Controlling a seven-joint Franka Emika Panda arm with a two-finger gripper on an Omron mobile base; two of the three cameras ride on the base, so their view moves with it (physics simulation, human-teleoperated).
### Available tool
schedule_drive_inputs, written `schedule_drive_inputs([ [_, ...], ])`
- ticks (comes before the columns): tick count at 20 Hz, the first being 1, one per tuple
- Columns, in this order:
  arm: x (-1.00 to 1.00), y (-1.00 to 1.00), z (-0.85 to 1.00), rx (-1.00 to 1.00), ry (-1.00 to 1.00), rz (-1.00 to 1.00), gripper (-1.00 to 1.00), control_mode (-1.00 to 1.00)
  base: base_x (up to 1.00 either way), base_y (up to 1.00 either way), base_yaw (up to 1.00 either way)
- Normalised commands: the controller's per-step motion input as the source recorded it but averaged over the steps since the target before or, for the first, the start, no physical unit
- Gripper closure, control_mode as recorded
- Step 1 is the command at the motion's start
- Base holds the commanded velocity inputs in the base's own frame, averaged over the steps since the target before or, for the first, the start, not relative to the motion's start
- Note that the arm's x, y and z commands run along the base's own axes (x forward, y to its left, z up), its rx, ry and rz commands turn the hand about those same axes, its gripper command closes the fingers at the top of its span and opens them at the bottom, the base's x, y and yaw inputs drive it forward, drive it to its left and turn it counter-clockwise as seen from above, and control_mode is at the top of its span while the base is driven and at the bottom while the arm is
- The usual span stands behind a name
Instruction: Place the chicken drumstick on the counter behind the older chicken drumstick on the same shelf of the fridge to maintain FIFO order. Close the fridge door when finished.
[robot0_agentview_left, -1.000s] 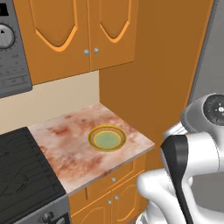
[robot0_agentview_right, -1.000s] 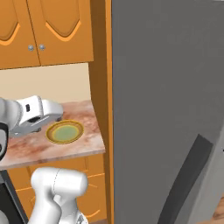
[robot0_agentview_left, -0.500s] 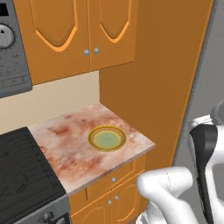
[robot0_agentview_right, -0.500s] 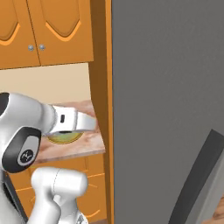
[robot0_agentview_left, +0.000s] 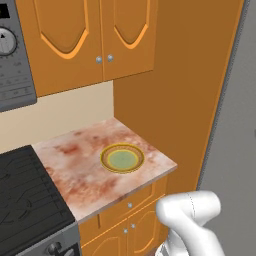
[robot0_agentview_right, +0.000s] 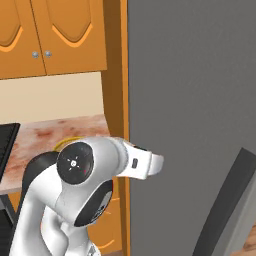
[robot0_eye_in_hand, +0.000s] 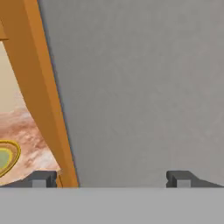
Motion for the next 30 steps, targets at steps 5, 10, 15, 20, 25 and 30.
schedule_drive_inputs([
  [5, 0.24, -0.61, 0.00, 0.18, -0.21, 0.00, -1.00, -1.00, 0.00, 0.00, 0.00],
  [10, 0.48, -0.42, 0.00, 0.12, -0.12, 0.00, -1.00, -1.00, 0.00, 0.00, 0.00],
  [15, 0.53, -0.26, 0.00, 0.11, -0.10, 0.00, -1.00, -1.00, 0.00, 0.00, 0.00],
  [20, 0.49, -0.24, -0.03, 0.11, -0.08, 0.00, -1.00, -1.00, 0.00, 0.00, 0.00],
  [25, 0.42, -0.11, -0.03, 0.11, -0.07, 0.00, -1.00, -1.00, 0.00, 0.00, 0.00],
  [30, 0.36, -0.01, 0.00, 0.08, -0.01, 0.00, -1.00, -1.00, 0.00, 0.00, 0.00],
])
